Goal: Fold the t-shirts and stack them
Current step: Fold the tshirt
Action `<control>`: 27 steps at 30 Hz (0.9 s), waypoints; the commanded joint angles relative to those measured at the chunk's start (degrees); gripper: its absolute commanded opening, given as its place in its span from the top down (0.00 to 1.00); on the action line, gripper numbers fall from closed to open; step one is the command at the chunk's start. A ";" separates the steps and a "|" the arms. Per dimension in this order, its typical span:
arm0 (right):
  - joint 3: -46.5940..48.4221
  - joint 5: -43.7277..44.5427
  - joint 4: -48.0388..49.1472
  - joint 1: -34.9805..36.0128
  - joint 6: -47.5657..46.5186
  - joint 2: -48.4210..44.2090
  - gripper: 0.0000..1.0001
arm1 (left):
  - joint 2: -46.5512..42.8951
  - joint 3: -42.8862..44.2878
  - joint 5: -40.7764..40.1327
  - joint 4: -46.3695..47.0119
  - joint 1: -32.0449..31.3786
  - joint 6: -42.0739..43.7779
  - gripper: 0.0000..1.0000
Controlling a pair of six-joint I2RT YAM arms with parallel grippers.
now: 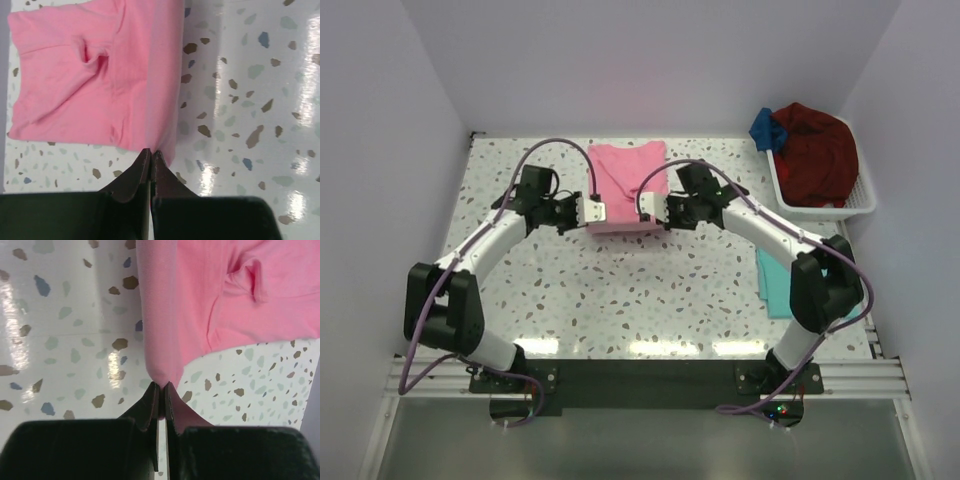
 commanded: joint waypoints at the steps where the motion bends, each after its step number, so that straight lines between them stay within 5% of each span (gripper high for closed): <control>1: -2.91 -1.02 -7.55 2.01 0.70 -6.55 1.00 | -4.35 -3.20 3.99 -10.33 -0.64 3.00 1.00; 11: -21.12 0.21 -19.86 16.17 9.22 -34.42 1.00 | -23.96 -10.35 12.42 -37.68 -4.43 10.83 1.00; 15: -16.11 1.19 -23.28 13.56 7.39 -32.06 1.00 | -20.81 -4.03 14.18 -39.11 -4.43 5.49 1.00; 20: -11.90 -2.15 -23.37 5.73 2.39 -27.14 1.00 | -10.71 6.52 12.35 -28.57 -4.43 -4.45 1.00; 27: -7.32 -5.32 -22.34 -4.30 -3.07 -16.16 1.00 | 4.32 17.95 11.90 -22.14 -4.34 -7.09 1.00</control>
